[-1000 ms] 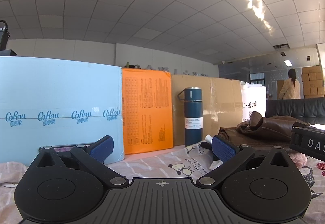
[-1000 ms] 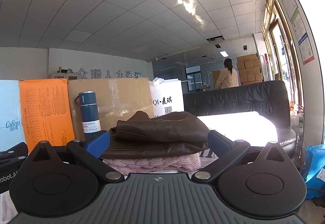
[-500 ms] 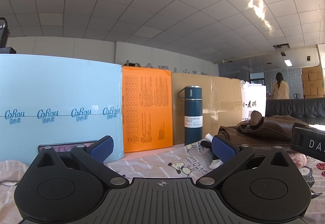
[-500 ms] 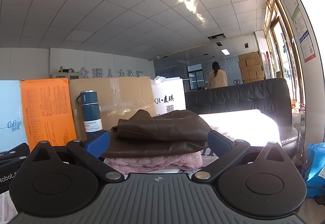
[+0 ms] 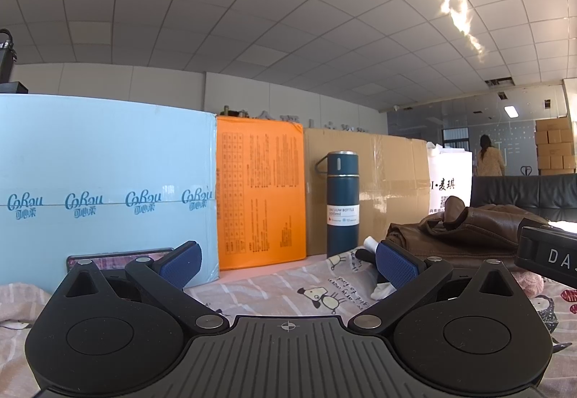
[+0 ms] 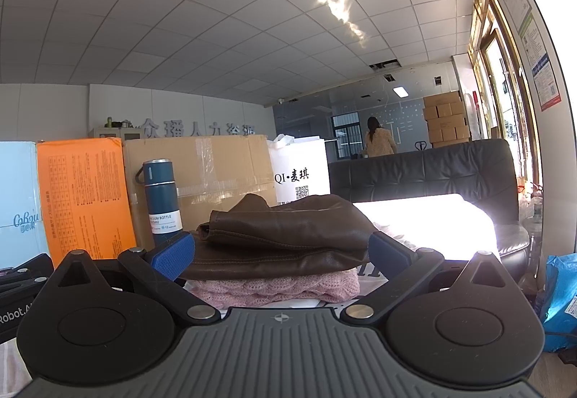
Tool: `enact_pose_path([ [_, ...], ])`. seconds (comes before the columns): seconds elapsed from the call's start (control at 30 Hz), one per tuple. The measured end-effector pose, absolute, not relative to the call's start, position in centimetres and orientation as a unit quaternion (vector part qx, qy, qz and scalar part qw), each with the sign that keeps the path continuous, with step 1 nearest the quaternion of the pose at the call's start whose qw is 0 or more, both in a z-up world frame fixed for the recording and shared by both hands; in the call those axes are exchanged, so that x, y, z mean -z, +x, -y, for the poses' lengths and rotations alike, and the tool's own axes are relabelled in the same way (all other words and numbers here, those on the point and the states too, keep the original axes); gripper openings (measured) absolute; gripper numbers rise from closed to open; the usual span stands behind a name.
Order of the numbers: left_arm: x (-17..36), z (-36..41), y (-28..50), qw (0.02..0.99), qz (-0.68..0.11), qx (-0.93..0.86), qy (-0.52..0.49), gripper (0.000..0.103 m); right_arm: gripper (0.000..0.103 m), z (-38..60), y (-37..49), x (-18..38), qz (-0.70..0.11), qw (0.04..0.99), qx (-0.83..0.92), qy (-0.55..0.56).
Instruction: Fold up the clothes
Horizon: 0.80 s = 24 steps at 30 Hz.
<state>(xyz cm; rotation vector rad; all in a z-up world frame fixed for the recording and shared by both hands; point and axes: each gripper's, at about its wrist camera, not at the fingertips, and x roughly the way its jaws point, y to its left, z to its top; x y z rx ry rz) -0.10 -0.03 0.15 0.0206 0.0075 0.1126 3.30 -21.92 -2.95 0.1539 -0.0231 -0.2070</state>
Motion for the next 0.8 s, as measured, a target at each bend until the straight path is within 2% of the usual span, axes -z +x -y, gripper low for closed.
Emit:
enact_pose_path([
  [0.8,-0.12,0.09,0.06,0.998,-0.006,-0.057,0.009,0.103,0.103,22.01,3.37,2.98,0.014,0.991,0.104,0.081],
])
